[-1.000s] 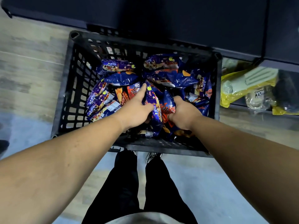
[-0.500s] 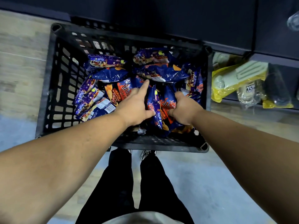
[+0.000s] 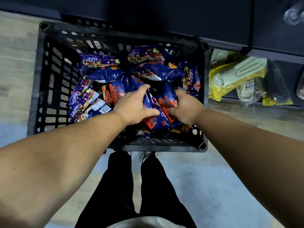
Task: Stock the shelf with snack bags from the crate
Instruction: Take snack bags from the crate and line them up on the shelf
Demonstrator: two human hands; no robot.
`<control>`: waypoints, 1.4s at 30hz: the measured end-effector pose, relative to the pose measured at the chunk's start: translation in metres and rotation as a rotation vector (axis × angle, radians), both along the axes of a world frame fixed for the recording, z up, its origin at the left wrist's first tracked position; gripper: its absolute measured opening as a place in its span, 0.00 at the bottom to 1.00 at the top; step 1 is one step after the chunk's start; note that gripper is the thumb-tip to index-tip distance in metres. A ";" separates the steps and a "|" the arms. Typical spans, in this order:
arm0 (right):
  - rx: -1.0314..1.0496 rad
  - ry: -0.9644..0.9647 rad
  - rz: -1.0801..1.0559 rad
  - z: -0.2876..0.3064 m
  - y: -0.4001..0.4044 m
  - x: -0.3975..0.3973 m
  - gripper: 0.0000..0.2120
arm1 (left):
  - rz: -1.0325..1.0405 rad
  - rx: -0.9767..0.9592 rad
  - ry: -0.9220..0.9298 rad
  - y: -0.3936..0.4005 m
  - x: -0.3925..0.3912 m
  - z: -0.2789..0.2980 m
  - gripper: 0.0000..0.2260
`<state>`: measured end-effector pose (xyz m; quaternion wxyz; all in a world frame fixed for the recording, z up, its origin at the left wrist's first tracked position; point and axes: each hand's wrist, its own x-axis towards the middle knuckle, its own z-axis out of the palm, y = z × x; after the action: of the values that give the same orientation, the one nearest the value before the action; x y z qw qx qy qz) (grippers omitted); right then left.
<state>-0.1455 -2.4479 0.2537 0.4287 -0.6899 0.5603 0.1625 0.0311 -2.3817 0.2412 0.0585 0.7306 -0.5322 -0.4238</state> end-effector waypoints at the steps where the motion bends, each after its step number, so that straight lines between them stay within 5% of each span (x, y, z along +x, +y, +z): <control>1: -0.005 0.002 0.003 0.002 -0.001 0.000 0.22 | 0.086 -0.009 0.042 0.000 0.005 0.001 0.39; 5: -0.043 0.023 0.003 0.006 -0.003 0.000 0.20 | 0.257 -0.012 0.140 0.001 0.022 0.002 0.26; 15: -0.108 0.056 0.013 0.018 -0.007 -0.002 0.21 | 0.417 0.014 0.238 -0.007 0.045 0.015 0.23; 25: -0.073 0.075 0.069 0.007 0.005 0.014 0.19 | 0.078 0.146 -0.204 -0.001 0.050 0.010 0.24; 29: -0.071 0.066 0.080 0.002 0.005 0.016 0.19 | 0.001 -0.052 -0.304 0.012 0.046 -0.004 0.28; 33: -0.074 0.065 0.084 -0.001 0.006 0.015 0.20 | -0.290 -0.221 -0.451 0.022 0.031 -0.001 0.32; 37: -0.063 0.070 0.094 -0.001 0.006 0.016 0.20 | -0.620 -0.013 -0.539 0.019 0.015 -0.008 0.43; 42: -0.075 0.093 0.137 0.001 0.006 0.016 0.19 | -0.582 0.060 -0.630 0.010 0.013 -0.016 0.26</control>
<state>-0.1296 -2.4415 0.2546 0.3640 -0.7339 0.5367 0.2022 0.0444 -2.3721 0.2251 -0.2503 0.6450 -0.6954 -0.1943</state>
